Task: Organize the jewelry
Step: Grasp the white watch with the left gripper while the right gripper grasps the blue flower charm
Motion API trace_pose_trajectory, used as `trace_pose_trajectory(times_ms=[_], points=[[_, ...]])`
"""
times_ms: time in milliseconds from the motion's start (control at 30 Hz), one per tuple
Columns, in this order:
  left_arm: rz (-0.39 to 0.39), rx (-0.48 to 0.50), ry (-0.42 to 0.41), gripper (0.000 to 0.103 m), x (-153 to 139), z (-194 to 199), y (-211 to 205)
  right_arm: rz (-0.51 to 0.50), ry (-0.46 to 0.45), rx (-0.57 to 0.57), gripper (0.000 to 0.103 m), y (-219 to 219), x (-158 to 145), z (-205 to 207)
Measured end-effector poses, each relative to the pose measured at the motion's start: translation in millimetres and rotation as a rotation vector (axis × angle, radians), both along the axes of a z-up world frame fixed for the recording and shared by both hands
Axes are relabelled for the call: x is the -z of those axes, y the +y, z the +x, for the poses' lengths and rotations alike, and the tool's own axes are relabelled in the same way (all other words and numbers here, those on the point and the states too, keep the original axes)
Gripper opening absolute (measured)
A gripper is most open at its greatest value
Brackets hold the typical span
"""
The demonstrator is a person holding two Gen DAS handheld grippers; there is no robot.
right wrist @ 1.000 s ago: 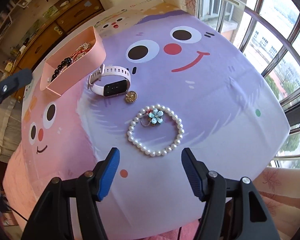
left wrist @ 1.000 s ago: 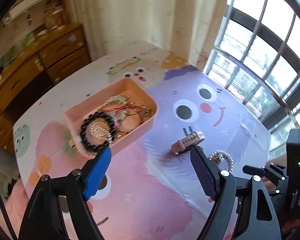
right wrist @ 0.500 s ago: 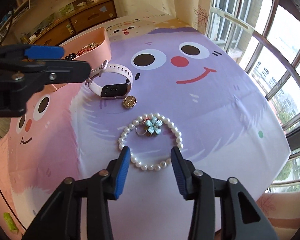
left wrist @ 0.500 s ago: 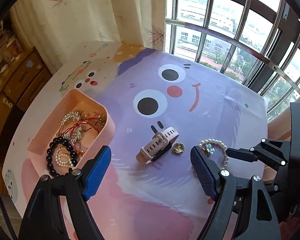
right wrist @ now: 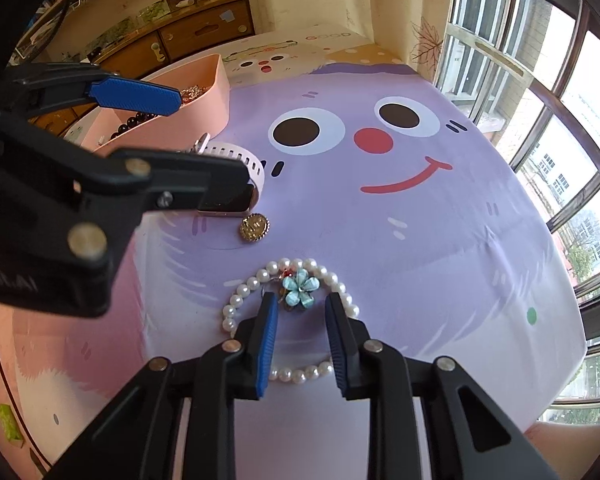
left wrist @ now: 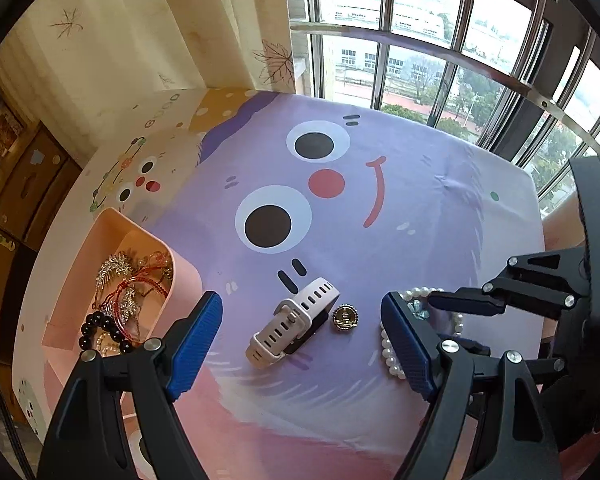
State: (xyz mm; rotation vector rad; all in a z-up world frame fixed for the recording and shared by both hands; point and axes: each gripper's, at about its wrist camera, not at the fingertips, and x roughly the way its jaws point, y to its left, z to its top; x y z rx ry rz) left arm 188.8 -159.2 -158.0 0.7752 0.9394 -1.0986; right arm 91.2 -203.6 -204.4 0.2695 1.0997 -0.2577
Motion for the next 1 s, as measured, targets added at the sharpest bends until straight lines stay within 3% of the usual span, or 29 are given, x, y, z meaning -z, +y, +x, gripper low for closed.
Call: trace_pose_trajectory(times_ms=[267, 367, 600, 800, 900, 967, 1000], points=[[0.062, 0.009, 0.047, 0.08, 17, 3, -5, 0.051, 0.004, -0.043, 0.024, -12, 1, 7], [0.066, 0.03, 0.038, 0.08, 21, 1, -7, 0.06, 0.004, -0.061, 0.019, -13, 2, 10], [0.07, 0.04, 0.012, 0.076, 28, -3, -9, 0.074, 0.017, -0.105, 0.019, -16, 3, 14], [0.085, 0.057, 0.005, 0.062, 33, -6, -6, 0.079, 0.011, -0.115, 0.019, -21, -1, 14], [0.092, 0.06, 0.003, 0.048, 35, -6, -5, 0.077, 0.014, -0.12, 0.019, -20, -2, 12], [0.102, 0.058, 0.006, 0.032, 36, -6, -4, 0.077, 0.015, -0.117, 0.019, -21, -2, 11], [0.108, 0.054, 0.007, 0.029, 37, -6, -3, 0.076, 0.016, -0.114, 0.019, -21, -2, 11]])
